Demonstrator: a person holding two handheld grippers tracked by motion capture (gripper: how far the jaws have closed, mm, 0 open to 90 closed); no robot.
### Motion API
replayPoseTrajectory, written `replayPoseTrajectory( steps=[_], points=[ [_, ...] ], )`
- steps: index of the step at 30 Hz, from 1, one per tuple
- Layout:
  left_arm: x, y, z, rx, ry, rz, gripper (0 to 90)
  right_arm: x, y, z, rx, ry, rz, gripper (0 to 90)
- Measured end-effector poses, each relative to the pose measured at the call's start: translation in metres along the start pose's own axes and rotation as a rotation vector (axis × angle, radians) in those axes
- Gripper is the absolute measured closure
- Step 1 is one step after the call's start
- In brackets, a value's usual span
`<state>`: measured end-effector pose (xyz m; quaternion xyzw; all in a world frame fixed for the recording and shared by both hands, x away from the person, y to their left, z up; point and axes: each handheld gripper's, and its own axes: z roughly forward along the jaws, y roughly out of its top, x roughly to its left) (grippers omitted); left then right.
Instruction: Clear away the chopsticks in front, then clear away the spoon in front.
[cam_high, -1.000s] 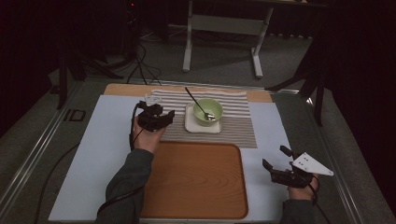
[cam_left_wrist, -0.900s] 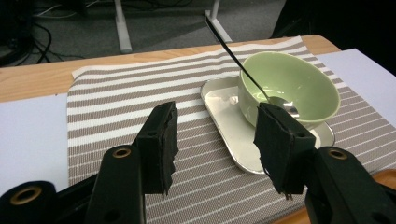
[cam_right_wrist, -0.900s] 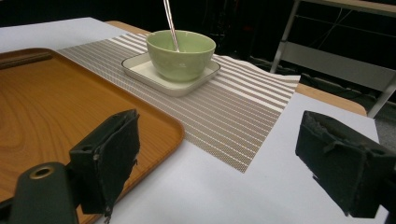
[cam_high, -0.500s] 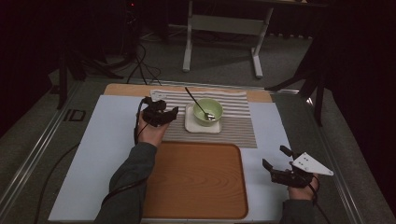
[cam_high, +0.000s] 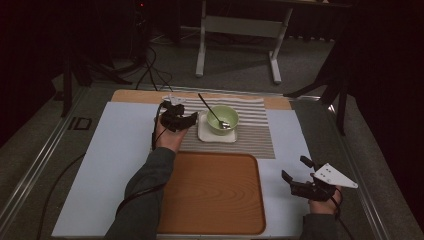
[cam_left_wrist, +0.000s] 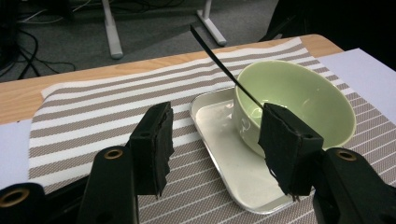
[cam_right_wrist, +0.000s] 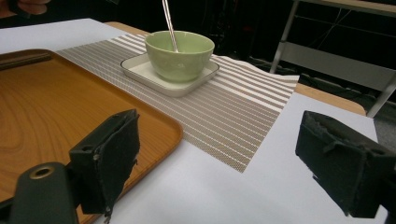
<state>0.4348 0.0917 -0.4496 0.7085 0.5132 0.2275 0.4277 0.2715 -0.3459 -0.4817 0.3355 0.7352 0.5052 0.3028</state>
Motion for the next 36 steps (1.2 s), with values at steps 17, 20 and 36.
replayPoseTrajectory(
  steps=[17, 20, 36],
  points=[
    [-0.003, 0.007, 0.021, 0.004, -0.016, -0.021, 43.9, -0.001, 0.0, 0.0, -0.003, 0.001, 0.002, 13.0],
    [-0.004, 0.008, 0.025, 0.005, -0.011, -0.033, 43.8, -0.001, -0.001, 0.0, -0.002, 0.0, 0.005, 13.0],
    [-0.012, 0.011, 0.052, 0.009, 0.023, -0.044, 43.7, -0.002, -0.001, 0.0, -0.012, 0.004, 0.012, 13.1]
  ],
)
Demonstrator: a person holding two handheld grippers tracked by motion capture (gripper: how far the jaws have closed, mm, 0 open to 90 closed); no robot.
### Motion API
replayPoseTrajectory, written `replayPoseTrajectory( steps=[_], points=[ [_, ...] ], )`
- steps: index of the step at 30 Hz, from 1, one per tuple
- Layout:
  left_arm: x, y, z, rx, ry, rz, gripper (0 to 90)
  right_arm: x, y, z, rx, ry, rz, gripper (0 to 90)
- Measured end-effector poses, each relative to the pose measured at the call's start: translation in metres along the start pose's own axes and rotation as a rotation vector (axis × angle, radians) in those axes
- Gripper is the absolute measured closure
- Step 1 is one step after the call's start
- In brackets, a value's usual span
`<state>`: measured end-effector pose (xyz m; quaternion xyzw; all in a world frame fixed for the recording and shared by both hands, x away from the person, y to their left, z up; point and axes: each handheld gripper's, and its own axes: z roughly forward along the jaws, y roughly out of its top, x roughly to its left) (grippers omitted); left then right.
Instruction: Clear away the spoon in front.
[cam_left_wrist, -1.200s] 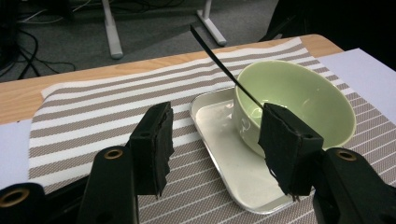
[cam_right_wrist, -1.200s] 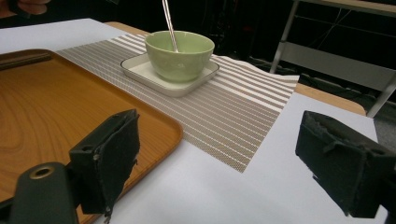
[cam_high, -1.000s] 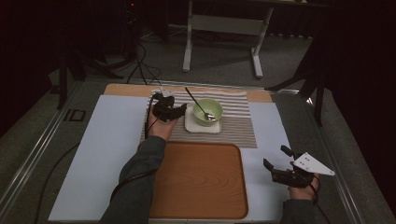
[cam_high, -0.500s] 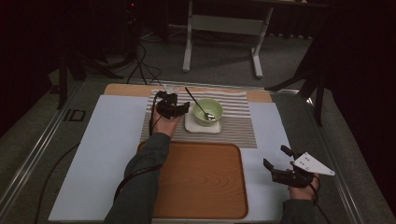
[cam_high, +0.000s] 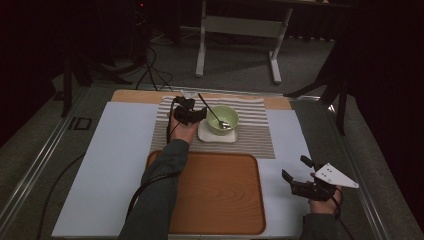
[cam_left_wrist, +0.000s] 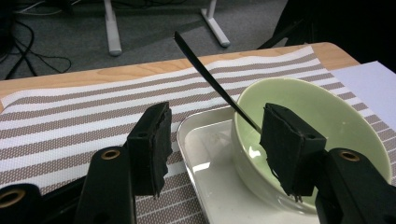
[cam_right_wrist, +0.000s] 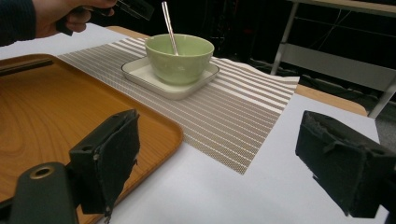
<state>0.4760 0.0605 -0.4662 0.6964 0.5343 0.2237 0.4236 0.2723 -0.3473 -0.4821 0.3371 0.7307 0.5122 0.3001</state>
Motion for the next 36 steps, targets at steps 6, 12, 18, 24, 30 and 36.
replayPoseTrajectory(
  steps=[6, 12, 18, 24, 30, 36],
  points=[
    [0.0, 0.003, 0.012, -0.009, 0.025, -0.002, 44.0, -0.001, -0.001, 0.001, 0.003, -0.002, 0.003, 13.0],
    [0.0, 0.007, 0.024, 0.0, 0.023, -0.021, 44.5, -0.003, -0.002, 0.001, 0.002, -0.004, 0.012, 13.0],
    [-0.001, 0.01, 0.038, 0.017, 0.031, -0.029, 45.4, -0.004, -0.003, 0.004, 0.002, 0.0, 0.02, 13.0],
    [0.0, 0.016, 0.046, 0.027, 0.045, -0.047, 48.3, -0.005, -0.003, 0.006, -0.001, 0.005, 0.027, 13.0],
    [0.001, 0.018, 0.048, 0.027, 0.055, -0.047, 57.3, -0.006, -0.003, 0.005, -0.006, 0.001, 0.033, 13.1],
    [-0.005, 0.017, 0.042, 0.011, 0.053, -0.017, 70.8, -0.006, -0.003, 0.005, -0.007, -0.001, 0.033, 13.1]
  ],
)
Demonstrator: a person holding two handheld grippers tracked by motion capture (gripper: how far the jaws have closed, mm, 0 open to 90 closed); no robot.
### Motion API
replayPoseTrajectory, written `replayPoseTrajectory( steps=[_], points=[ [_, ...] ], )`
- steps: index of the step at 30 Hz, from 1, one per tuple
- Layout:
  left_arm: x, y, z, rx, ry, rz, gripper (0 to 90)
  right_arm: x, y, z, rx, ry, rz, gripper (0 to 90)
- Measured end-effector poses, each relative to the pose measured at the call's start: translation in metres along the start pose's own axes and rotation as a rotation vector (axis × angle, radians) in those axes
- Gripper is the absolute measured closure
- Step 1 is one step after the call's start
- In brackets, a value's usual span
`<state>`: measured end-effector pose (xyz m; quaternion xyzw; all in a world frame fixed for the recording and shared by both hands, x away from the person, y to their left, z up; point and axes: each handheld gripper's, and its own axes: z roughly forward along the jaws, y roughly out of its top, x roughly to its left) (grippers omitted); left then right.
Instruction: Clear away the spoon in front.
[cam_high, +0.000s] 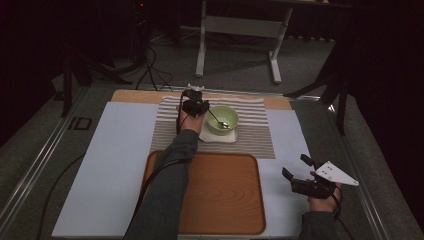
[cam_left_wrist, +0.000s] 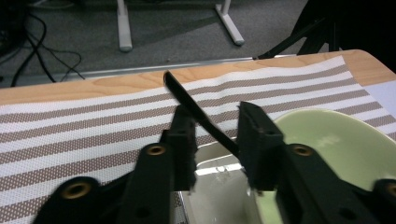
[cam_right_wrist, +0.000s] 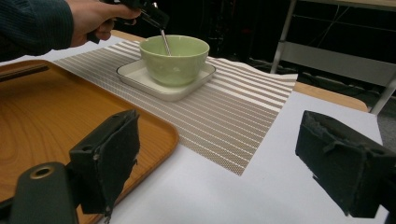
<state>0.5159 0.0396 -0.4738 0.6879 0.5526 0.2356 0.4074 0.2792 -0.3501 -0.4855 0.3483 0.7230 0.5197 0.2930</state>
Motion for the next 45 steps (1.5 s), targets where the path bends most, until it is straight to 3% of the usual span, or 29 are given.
replayPoseTrajectory(
  steps=[12, 16, 27, 36, 45],
  points=[
    [-0.015, 0.013, -0.026, -0.086, -0.102, 0.027, 85.3, 0.001, 0.001, 0.0, -0.001, 0.002, -0.004, 13.1],
    [-0.018, 0.015, -0.032, -0.111, -0.156, 0.0, 89.0, 0.002, 0.001, 0.0, 0.003, 0.004, -0.006, 13.1],
    [-0.025, 0.022, -0.056, -0.163, -0.17, 0.028, 90.0, 0.004, 0.001, 0.001, 0.004, 0.007, -0.009, 13.1],
    [-0.011, 0.033, -0.097, -0.232, -0.2, 0.004, 90.0, 0.002, 0.002, -0.002, 0.001, -0.004, -0.011, 13.1],
    [0.004, 0.031, -0.131, -0.248, -0.198, 0.001, 90.0, 0.006, 0.001, 0.003, 0.019, 0.009, -0.026, 13.0]
  ],
)
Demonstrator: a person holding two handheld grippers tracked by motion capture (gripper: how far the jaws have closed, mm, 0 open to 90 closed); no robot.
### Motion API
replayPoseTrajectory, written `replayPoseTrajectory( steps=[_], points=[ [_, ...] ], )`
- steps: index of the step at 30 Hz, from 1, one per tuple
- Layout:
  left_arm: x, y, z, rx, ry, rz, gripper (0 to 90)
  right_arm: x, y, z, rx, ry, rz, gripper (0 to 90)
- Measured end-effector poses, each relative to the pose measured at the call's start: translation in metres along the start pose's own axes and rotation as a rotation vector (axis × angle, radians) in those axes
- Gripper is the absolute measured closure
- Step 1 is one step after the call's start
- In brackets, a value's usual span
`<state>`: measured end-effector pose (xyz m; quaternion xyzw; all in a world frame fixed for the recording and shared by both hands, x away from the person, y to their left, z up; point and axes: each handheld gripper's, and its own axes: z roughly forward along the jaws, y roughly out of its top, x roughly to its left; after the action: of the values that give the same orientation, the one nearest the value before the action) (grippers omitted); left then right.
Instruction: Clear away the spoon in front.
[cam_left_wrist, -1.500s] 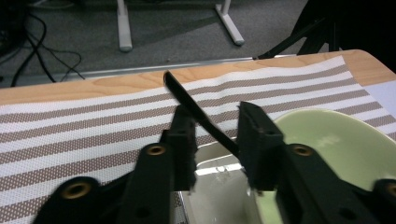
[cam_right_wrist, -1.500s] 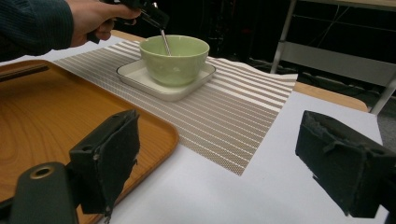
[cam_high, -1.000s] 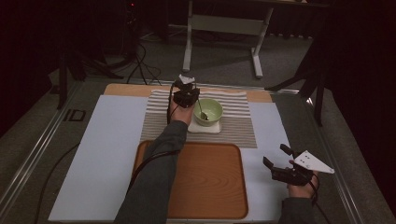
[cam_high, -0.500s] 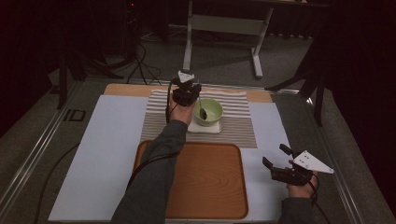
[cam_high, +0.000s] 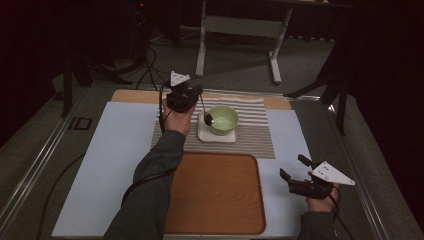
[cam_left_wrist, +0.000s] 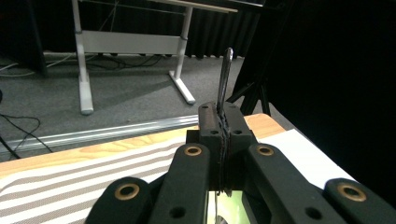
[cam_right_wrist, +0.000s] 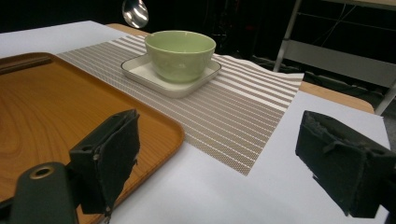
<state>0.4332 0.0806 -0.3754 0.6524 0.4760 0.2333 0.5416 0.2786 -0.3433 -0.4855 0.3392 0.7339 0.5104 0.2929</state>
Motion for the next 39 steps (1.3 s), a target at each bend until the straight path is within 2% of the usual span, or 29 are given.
replayPoseTrajectory(
  steps=[3, 10, 13, 16, 19, 24, 30, 39],
  points=[
    [0.001, 0.001, -0.01, 0.013, 0.005, 0.015, 90.0, 0.0, 0.0, -0.001, -0.001, -0.003, 0.0, 13.0],
    [0.008, 0.0, -0.036, 0.036, 0.006, 0.019, 90.0, 0.0, 0.0, -0.002, -0.003, -0.004, 0.002, 13.0],
    [0.009, -0.002, -0.044, 0.042, 0.007, 0.018, 90.0, 0.0, 0.0, -0.001, 0.001, -0.003, -0.001, 13.0],
    [0.009, -0.006, -0.052, 0.043, 0.002, 0.0, 90.0, 0.001, 0.0, -0.002, 0.002, -0.003, -0.001, 13.0],
    [0.008, -0.01, -0.058, 0.048, 0.001, 0.003, 90.0, 0.0, 0.0, -0.002, 0.001, -0.006, 0.0, 13.0],
    [0.007, -0.02, -0.073, 0.066, -0.006, 0.005, 90.0, 0.001, 0.0, -0.004, -0.005, -0.006, -0.001, 13.0],
    [0.014, -0.033, -0.089, 0.074, -0.01, -0.011, 90.0, 0.001, 0.001, -0.003, -0.003, -0.005, -0.002, 13.0],
    [0.018, -0.056, -0.104, 0.111, -0.025, -0.024, 90.0, 0.002, 0.001, -0.003, -0.002, -0.006, -0.004, 13.1]
  ],
)
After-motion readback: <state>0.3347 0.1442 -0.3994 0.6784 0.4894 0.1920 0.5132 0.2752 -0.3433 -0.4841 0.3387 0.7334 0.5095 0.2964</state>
